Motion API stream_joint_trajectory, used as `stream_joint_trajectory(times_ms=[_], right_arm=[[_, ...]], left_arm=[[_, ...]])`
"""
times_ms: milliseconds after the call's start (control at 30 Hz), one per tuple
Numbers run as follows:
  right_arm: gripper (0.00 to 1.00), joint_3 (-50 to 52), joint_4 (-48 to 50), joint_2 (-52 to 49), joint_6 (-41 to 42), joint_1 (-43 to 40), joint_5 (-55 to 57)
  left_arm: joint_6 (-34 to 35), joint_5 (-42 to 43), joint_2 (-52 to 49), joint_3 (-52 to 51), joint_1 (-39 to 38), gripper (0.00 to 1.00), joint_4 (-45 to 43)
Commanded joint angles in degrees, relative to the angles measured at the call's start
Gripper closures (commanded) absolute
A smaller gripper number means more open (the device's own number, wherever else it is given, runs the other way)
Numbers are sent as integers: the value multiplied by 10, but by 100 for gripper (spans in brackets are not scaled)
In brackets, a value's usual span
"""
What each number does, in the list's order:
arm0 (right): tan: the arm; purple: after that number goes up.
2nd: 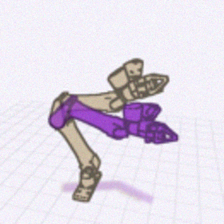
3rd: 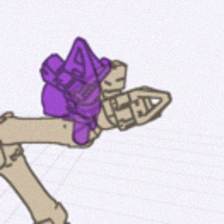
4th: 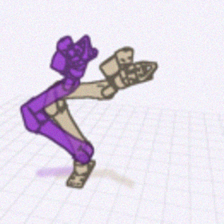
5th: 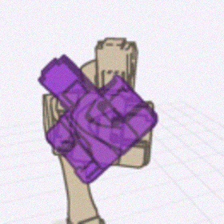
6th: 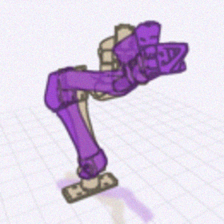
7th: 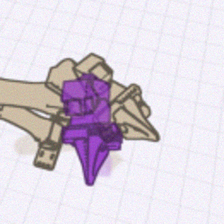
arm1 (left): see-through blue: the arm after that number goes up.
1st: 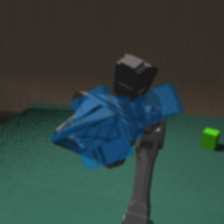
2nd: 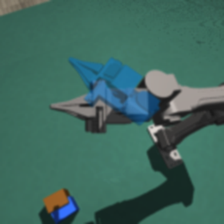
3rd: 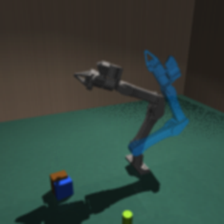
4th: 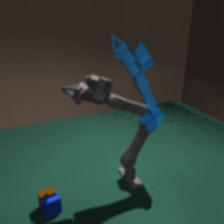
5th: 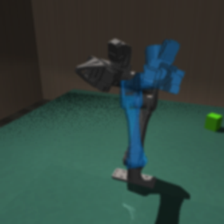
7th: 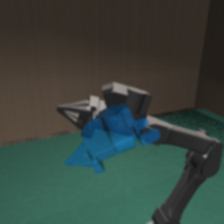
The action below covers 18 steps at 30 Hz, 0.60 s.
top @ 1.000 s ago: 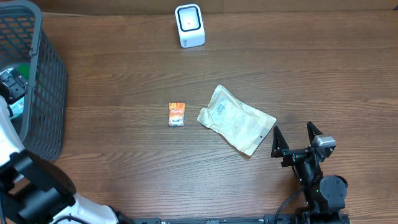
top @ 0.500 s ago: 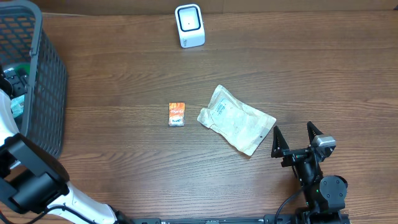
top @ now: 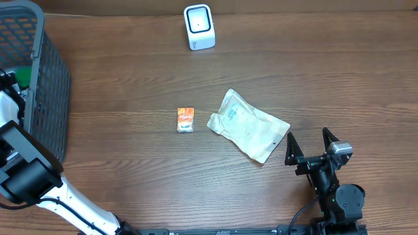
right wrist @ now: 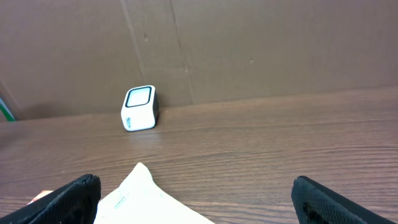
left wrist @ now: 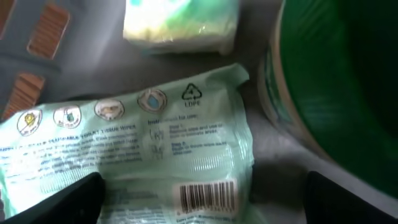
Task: Scan the item barcode
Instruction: 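Reach for the mint-green wipes pack in the basket with the left gripper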
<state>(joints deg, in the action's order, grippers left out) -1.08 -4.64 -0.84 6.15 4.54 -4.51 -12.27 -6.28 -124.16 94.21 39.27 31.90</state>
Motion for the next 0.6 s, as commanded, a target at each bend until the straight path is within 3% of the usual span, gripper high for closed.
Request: stream_joint_trajectory(times_ms=[0, 267, 400, 567], right_arm=[[0, 6, 2, 7, -2, -2, -3], [0, 6, 2, 7, -2, -2, -3], [0, 6, 2, 7, -2, -2, -3], [0, 6, 2, 7, -2, -2, -3]], left_arm=[[-9, 1, -20, 0, 2, 20, -3], [-7, -1, -21, 0, 2, 62, 6], [18, -1, -21, 0, 2, 96, 28], [53, -3, -20, 1, 2, 96, 54]])
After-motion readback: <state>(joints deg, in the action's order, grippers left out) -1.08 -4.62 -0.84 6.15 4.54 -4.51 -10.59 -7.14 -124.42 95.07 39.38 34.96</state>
